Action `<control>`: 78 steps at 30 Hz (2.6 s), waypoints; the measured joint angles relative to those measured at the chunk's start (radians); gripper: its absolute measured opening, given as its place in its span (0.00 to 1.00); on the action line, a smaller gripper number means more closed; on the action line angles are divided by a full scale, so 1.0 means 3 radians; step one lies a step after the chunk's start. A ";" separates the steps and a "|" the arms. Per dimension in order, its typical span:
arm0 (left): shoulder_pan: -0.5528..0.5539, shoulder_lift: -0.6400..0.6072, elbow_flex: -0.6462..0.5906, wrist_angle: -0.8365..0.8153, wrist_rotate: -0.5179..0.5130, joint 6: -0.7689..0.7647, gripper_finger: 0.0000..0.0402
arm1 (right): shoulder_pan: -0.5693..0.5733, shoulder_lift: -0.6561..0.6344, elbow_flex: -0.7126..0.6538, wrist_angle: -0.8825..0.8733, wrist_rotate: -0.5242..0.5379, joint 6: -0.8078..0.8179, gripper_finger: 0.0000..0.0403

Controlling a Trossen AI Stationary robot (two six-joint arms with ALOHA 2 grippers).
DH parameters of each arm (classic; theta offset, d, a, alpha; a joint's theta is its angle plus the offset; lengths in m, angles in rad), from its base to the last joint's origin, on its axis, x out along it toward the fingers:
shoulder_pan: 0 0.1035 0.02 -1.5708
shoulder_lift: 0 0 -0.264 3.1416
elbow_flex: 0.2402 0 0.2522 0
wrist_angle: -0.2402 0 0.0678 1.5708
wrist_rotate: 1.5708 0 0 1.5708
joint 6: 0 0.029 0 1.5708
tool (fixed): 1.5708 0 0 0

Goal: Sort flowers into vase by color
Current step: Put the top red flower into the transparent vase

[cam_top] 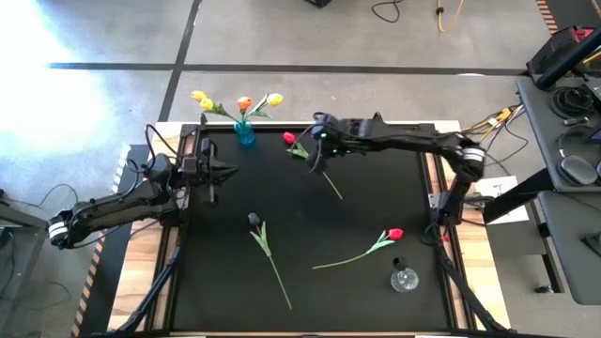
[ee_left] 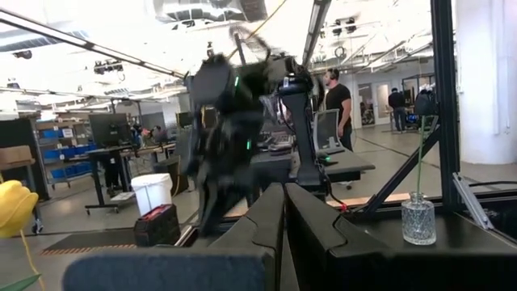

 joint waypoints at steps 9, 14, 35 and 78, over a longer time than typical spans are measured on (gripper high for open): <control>0.0000 0.0289 0.0045 0.0004 -0.0001 0.0304 0.00 | -0.0148 0.0866 0.0577 -0.0352 -0.0229 -0.0046 0.23; 0.0000 0.0584 0.0107 0.0070 -0.0069 0.0418 0.00 | -0.0310 0.1417 0.1215 -0.0786 -0.0397 0.0007 0.34; 0.0008 0.0798 0.0009 0.0481 -0.0182 0.0054 0.00 | -0.0580 0.2598 0.2615 -0.1571 -0.0849 -0.0169 0.30; -0.0314 0.2212 0.0821 0.0968 0.0822 -0.0416 0.00 | 0.2125 -0.1054 0.0110 -0.0620 0.2153 0.0319 0.03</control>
